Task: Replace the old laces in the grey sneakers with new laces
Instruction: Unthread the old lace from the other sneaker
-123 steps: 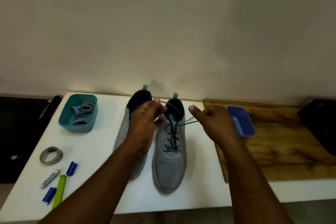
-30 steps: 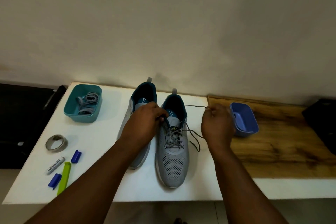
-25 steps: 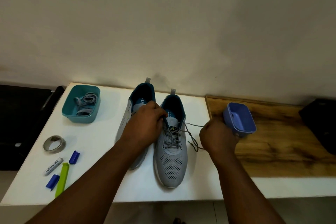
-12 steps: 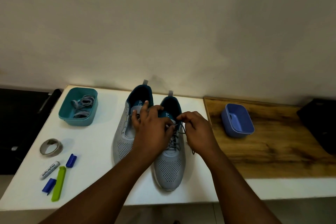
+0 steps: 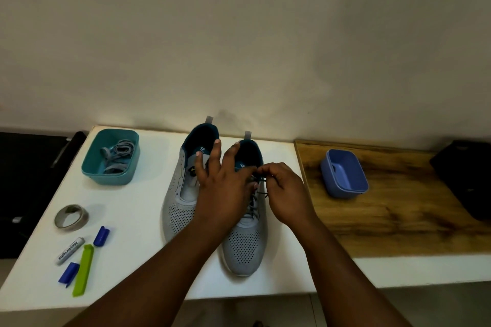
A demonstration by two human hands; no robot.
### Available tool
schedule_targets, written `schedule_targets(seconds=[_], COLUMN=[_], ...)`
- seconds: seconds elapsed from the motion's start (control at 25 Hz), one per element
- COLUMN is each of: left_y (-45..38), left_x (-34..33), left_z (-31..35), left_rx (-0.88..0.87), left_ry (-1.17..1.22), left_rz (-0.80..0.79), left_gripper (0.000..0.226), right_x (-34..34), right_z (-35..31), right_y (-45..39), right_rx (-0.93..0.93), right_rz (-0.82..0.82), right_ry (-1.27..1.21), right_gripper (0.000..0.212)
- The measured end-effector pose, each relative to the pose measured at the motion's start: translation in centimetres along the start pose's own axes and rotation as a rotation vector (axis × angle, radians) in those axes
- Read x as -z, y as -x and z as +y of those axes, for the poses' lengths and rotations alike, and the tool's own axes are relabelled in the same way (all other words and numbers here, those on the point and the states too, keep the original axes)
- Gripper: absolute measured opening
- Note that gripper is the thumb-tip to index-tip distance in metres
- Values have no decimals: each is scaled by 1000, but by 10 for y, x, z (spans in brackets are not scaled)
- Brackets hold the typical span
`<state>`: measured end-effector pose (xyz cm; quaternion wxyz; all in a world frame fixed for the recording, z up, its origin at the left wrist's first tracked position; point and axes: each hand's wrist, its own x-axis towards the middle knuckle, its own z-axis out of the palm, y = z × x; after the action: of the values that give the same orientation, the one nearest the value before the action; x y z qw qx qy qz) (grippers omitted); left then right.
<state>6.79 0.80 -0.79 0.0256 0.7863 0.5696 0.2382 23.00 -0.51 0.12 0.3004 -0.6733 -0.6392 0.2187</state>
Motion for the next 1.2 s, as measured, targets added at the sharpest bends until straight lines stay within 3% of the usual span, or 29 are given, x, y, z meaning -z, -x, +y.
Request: schedule_targets(seconds=[0.12, 0.24, 0.4, 0.48, 0.6, 0.68, 0.8, 0.88, 1.04, 1.12, 1.2], left_y=[-5, -5, -1, 1, 0, -2, -4, -5, -8, -1, 7], left_x=[-2, 5, 27, 29, 14, 3, 1, 9, 36, 40, 40], left_z=[-11, -15, -24, -28, -12, -3, -11, -16, -38, -43, -36], left_rx=[69, 153, 663, 597, 84, -23, 59, 103, 452, 488, 506], left_ry=[66, 156, 385, 312, 63, -22, 12, 100, 444, 477, 422], left_rz=[-27, 74, 401, 424, 150, 0, -45, 51, 336, 279, 210], left_gripper=[15, 15, 26, 31, 44, 32, 19, 15, 19, 17, 34], right_x=[1, -3, -7, -7, -7, -6, -5, -6, -9, -9, -7], right_z=[1, 0, -1, -1, -1, -2, -3, -6, -5, -5, -10], right_y=[1, -1, -2, -1, -1, 0, 3, 3, 3, 4, 5], right_rx=[3, -4, -29, -41, -47, -49, -44, -40, -52, -41, -16], right_rz=[20, 31, 56, 53, 43, 34, 40, 67, 121, 111, 91], right_ry=[-59, -45, -60, -81, -99, -91, -85, -35, -26, -35, -28], right_gripper=[27, 30, 34, 34, 36, 35, 24, 24, 18, 14, 17])
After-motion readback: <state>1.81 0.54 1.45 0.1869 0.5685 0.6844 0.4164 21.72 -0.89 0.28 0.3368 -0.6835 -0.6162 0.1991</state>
